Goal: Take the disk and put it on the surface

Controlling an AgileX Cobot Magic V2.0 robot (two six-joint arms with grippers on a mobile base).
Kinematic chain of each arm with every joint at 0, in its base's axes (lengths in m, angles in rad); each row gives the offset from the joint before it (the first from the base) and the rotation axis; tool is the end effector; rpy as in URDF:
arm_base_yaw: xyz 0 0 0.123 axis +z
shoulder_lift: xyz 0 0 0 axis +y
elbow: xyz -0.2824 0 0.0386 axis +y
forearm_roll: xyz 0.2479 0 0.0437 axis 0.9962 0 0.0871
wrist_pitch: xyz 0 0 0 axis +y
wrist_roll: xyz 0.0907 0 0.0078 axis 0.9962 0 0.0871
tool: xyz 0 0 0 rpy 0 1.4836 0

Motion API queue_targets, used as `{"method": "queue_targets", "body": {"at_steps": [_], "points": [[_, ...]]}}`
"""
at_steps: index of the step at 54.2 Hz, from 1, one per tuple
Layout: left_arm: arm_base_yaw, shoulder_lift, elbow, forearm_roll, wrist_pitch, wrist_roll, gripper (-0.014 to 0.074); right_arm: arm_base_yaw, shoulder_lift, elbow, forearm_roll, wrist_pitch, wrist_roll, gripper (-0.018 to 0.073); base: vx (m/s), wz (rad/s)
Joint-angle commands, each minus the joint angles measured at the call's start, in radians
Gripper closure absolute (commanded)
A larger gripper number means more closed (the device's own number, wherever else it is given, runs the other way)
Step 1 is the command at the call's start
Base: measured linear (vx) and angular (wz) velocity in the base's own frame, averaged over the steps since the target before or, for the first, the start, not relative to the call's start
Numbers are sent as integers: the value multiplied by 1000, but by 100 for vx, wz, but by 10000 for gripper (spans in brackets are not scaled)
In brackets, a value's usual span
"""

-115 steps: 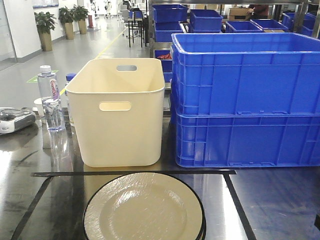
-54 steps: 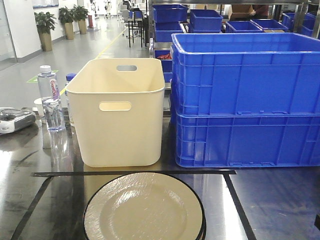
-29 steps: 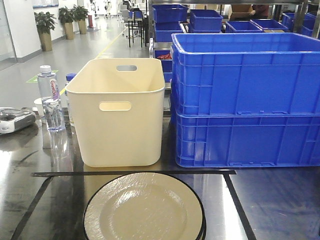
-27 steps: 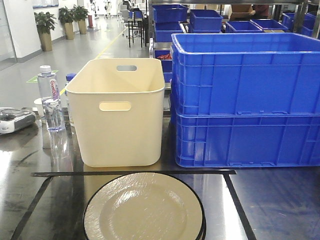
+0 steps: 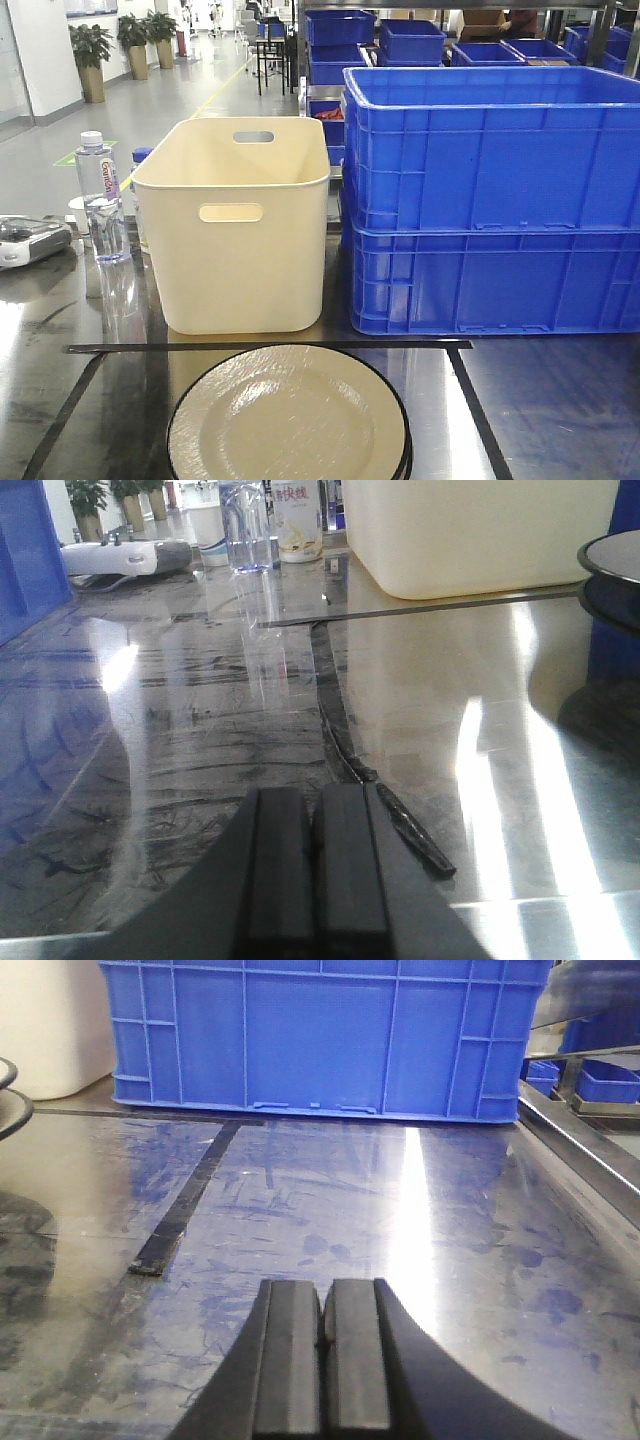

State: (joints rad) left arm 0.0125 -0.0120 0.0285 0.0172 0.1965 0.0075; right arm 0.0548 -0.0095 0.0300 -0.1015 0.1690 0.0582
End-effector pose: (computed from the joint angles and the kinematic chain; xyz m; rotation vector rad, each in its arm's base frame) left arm 0.0560 0.0010 0.1863 0.0076 1.6966 0.0304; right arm 0.0565 0.0015 0.1882 -0.0679 1.6709 -0.0045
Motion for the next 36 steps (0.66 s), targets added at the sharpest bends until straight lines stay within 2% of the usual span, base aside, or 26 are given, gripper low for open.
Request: {"method": "queue_targets", "body": {"at_steps": [1, 36], "points": [[-7, -16, 24, 2, -89, -8, 597, 1, -15, -4, -4, -68, -7, 568, 0, 0], [-7, -16, 24, 2, -89, -8, 597, 1, -15, -4, -4, -68, -7, 568, 0, 0]]}}
